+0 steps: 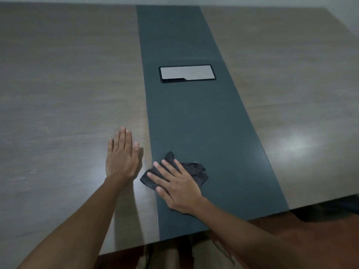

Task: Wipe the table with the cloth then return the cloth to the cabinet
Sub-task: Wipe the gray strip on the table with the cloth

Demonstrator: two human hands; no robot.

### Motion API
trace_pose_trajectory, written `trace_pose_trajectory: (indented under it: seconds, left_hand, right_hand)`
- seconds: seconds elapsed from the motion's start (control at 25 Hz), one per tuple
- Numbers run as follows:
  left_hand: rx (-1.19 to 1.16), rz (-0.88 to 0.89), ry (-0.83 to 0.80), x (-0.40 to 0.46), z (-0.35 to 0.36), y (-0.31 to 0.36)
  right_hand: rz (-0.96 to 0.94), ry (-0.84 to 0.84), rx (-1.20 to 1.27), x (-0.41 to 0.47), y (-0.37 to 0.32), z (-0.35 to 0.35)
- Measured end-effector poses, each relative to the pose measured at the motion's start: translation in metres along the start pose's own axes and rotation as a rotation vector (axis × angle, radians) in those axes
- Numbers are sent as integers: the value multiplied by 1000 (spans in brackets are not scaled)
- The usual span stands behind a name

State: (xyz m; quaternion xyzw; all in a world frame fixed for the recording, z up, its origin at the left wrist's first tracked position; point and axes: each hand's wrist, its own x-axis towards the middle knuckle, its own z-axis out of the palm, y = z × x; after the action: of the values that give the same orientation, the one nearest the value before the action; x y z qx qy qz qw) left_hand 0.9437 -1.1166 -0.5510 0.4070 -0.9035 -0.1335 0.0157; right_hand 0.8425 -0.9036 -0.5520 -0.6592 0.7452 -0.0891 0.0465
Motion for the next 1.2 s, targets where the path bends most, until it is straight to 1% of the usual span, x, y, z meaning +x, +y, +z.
trace_pose_trajectory:
  seconds: [0.2, 0.44, 0.56, 0.96, 1.08, 1.2]
  left_hand:
    - [10, -56, 36, -41, 5, 6]
    - [26, -204, 85, -113, 19, 17]
    - [32, -257, 82, -140, 24, 23]
    - [65, -360, 76, -193, 32, 36]
    - [74, -375, 44, -215, 33, 40]
    - [-6, -376, -45, -231, 25, 37]
  right_hand:
    - [-85, -12, -1, -25, 0, -2]
    - [-163, -3, -10, -35, 4, 2]
    - [-208, -12, -8, -43, 1, 4]
    - [-348, -53, -31, -68, -5, 5]
    - [-354, -125, -21, -71, -7, -1]
    - [-291, -293, -40, -62, -14, -26]
